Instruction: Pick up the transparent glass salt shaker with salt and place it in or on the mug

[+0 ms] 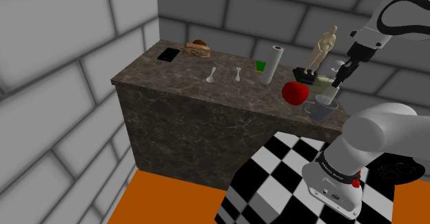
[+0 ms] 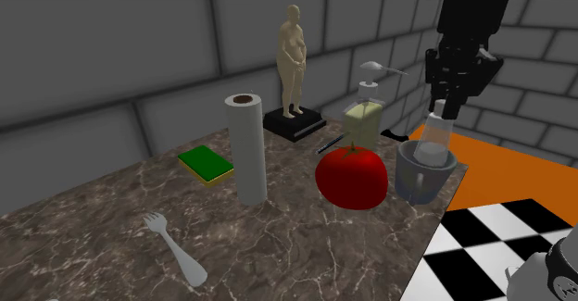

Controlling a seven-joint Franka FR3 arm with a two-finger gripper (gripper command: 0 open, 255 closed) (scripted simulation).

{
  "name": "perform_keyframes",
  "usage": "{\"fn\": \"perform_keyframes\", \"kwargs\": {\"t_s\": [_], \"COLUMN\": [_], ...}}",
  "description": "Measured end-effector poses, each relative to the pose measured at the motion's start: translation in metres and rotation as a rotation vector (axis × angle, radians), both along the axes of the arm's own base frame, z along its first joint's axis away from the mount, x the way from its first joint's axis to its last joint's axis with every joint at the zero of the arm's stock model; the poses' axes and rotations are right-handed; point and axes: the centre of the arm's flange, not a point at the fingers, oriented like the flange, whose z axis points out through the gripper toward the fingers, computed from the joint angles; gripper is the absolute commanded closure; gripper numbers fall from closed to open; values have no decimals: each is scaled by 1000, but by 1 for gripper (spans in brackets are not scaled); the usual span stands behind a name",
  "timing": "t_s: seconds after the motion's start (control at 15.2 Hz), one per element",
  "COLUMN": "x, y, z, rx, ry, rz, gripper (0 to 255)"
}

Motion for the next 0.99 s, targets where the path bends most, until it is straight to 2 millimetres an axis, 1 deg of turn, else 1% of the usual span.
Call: {"fn": "perform_keyframes", "kwargs": {"t_s": [0.4,0.46,0.59,0.86,0.99], "x": [-2,-1,-1,-1,0], "y": [0,-1,0,1,-1], "z": [0,-1,-5,-6,9], "rx": [-3,-4,3,5,5], "ry": [-4,-4,3,6,6], "rz": [-1,-1,1,2,2], "gripper": [255,0,0,0,0]}}
